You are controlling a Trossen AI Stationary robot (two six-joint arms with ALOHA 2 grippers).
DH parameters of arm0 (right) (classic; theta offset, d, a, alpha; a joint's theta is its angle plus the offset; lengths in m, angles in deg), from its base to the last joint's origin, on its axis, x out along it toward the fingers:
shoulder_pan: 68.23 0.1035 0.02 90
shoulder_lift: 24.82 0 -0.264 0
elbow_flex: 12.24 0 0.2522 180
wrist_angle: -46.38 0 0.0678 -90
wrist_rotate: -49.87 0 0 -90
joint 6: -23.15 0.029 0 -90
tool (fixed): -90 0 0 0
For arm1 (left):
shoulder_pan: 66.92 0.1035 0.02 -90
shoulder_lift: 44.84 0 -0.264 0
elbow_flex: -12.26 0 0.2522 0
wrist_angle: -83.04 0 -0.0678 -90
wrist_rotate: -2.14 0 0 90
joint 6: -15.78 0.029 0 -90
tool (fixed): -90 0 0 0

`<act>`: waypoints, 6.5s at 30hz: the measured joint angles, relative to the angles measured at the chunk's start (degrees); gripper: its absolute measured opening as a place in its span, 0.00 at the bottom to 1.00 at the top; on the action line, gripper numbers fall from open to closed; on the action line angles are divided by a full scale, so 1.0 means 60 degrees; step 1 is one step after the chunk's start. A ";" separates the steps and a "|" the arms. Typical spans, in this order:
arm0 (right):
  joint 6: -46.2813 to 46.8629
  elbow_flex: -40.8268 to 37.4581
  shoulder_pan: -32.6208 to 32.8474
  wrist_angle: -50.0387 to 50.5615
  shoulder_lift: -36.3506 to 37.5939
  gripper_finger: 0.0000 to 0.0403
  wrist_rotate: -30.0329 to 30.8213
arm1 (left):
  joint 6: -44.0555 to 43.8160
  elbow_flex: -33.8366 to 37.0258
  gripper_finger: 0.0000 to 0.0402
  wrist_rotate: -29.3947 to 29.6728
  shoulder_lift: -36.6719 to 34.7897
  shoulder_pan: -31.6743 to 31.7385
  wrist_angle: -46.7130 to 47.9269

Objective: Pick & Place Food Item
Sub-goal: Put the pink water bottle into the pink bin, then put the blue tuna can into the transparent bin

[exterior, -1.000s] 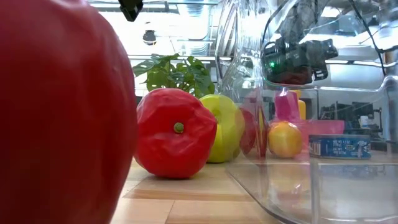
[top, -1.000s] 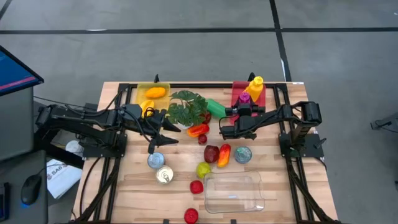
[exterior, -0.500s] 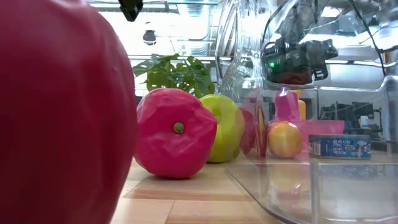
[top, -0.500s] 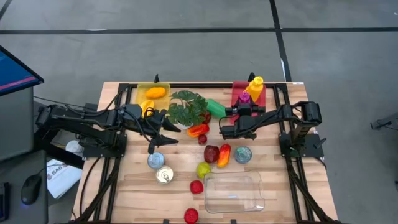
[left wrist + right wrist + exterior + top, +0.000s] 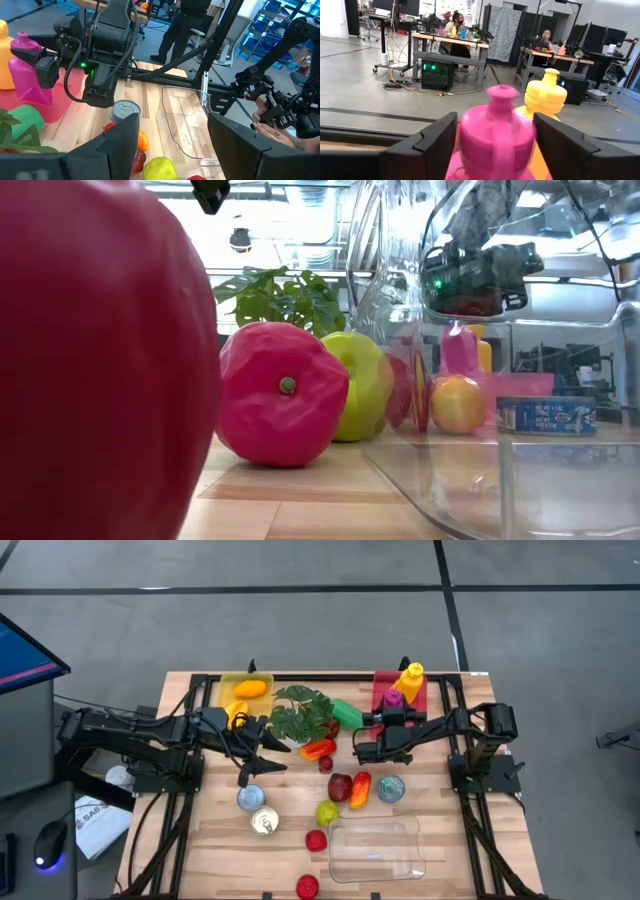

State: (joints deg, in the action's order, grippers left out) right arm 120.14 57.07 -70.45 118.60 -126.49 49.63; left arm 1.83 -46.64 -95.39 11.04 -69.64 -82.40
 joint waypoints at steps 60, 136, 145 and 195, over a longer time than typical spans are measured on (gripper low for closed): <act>-0.7245 0.2914 0.4055 0.0386 0.2776 0.71 -0.0978 | 0.0004 -0.0004 0.56 0.0000 0.0004 0.0004 -0.0234; -0.7267 0.2914 0.6958 0.0998 0.2767 0.20 -0.0977 | 0.0854 -0.0004 0.56 0.0282 0.0000 0.0004 -0.1433; -0.7241 0.2914 0.6758 0.0564 0.2763 0.07 -0.0985 | 0.0854 -0.0004 0.56 0.0287 0.0000 0.0004 -0.1425; -0.7710 0.2911 0.6732 0.1216 0.3348 0.00 -0.3203 | 0.1279 0.1657 0.56 0.1692 0.0000 -0.0033 -0.2367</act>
State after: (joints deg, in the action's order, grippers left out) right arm 73.88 74.53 -30.06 125.89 -106.41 30.42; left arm 9.51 -36.70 -85.23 11.04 -69.84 -96.60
